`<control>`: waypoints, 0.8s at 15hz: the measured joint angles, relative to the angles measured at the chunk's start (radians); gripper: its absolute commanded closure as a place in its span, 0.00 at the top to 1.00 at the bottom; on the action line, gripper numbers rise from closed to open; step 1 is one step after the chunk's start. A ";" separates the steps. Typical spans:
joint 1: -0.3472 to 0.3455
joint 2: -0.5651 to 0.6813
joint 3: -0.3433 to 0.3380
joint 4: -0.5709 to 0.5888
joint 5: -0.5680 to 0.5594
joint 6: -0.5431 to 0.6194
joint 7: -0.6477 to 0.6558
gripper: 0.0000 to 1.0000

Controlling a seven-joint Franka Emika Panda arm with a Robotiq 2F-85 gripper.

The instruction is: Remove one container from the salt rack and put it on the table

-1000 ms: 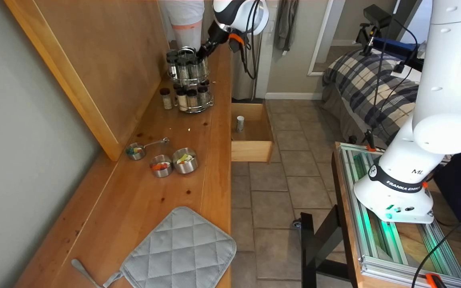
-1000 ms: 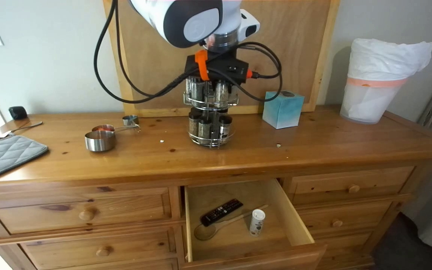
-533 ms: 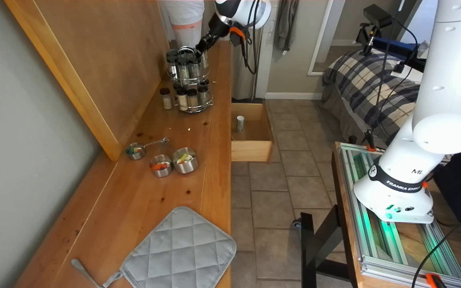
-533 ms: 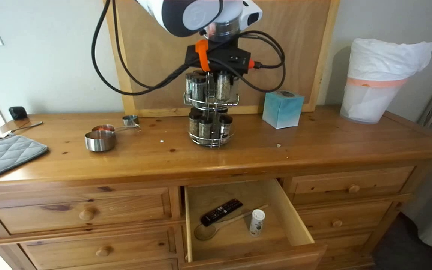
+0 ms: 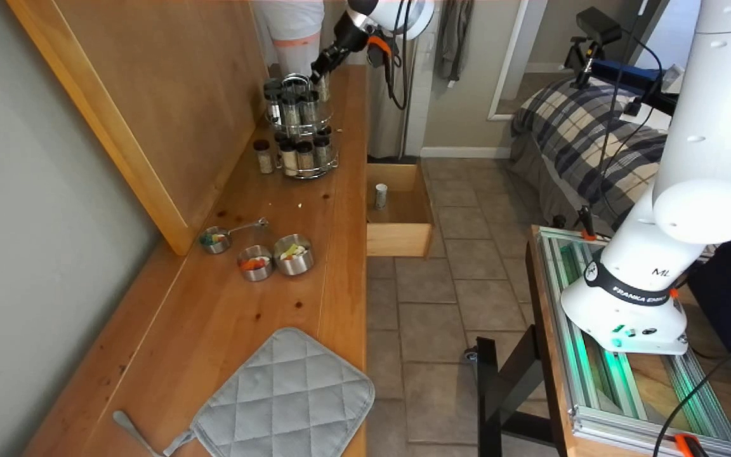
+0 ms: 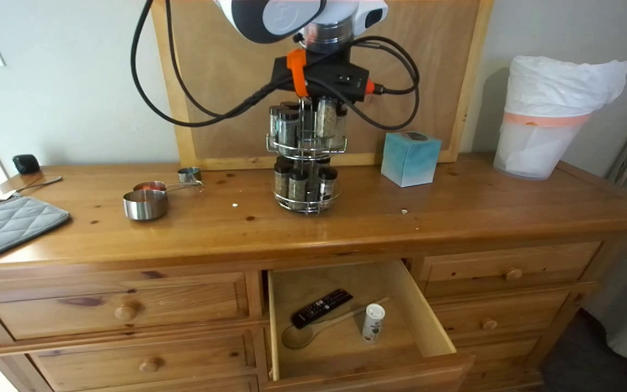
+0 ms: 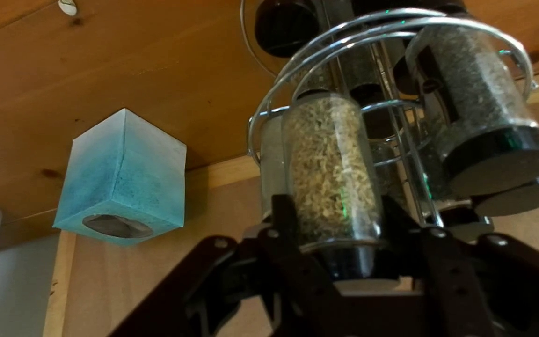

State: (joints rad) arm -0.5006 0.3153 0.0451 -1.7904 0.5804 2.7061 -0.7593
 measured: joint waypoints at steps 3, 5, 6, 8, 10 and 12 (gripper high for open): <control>-0.008 -0.036 -0.003 -0.021 0.006 0.001 0.001 0.24; -0.011 -0.080 -0.012 -0.048 0.006 0.004 0.004 0.24; -0.012 -0.107 -0.017 -0.067 0.006 0.008 0.004 0.24; -0.014 -0.165 -0.023 -0.112 0.006 0.011 -0.001 0.24; -0.015 -0.229 -0.021 -0.167 0.006 -0.008 -0.031 0.24; -0.012 -0.294 -0.011 -0.222 0.012 -0.070 -0.095 0.24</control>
State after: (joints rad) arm -0.5128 0.0215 0.0342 -2.0126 0.5920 2.6364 -0.8541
